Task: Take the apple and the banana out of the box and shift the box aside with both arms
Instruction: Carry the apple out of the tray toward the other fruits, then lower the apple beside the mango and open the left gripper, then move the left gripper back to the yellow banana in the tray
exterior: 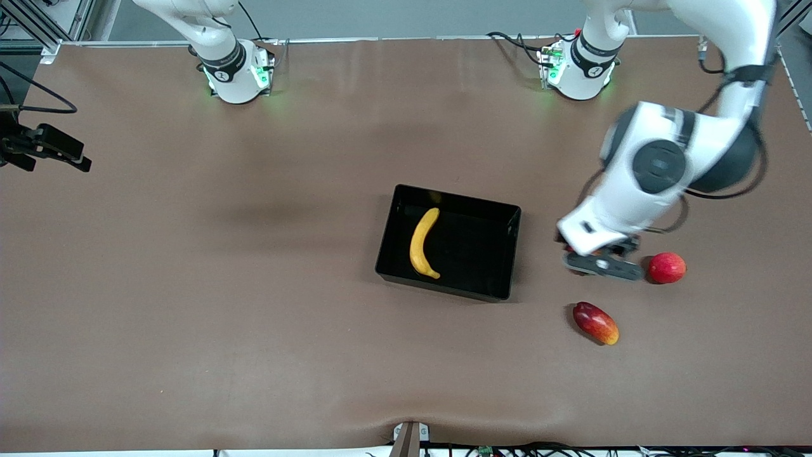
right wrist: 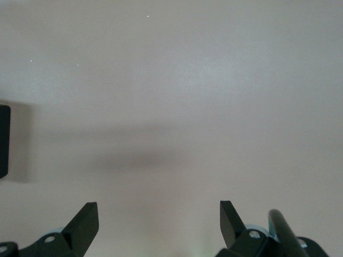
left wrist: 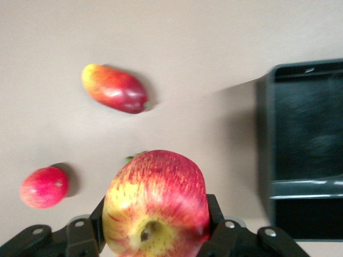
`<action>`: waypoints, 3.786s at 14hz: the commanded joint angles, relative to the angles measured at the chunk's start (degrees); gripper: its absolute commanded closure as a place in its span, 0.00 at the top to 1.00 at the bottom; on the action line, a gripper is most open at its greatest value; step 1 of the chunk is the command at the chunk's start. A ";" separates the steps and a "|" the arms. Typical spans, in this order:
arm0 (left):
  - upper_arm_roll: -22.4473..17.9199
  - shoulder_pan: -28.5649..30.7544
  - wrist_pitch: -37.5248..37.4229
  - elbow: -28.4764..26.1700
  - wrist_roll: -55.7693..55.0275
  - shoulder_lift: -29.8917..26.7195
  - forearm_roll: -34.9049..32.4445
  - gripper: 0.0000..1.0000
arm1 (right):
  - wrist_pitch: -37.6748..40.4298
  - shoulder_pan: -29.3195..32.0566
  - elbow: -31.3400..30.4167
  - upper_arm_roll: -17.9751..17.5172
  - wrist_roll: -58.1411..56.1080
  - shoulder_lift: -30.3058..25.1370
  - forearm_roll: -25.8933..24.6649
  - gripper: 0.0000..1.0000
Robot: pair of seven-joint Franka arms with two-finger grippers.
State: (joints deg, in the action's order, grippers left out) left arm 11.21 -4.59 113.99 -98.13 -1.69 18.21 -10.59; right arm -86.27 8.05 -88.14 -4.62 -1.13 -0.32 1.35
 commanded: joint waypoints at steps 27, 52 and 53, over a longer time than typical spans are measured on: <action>0.13 18.22 23.30 13.49 21.29 28.63 -9.09 0.00 | 0.57 1.35 0.77 -0.83 -0.54 0.41 0.76 1.00; 18.06 2.60 4.93 11.03 -19.63 16.14 -7.77 1.00 | 0.13 1.35 0.86 -0.83 -0.54 0.50 0.93 1.00; 18.06 0.14 5.02 11.55 -22.19 17.02 -7.78 1.00 | 0.05 1.35 0.86 -0.83 -0.54 0.49 0.93 1.00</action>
State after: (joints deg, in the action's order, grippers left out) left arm 29.76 -0.81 119.54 -87.30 -18.98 34.15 -18.04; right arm -86.43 8.08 -88.15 -4.63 -1.13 -0.19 1.39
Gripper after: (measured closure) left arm 0.000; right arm 0.000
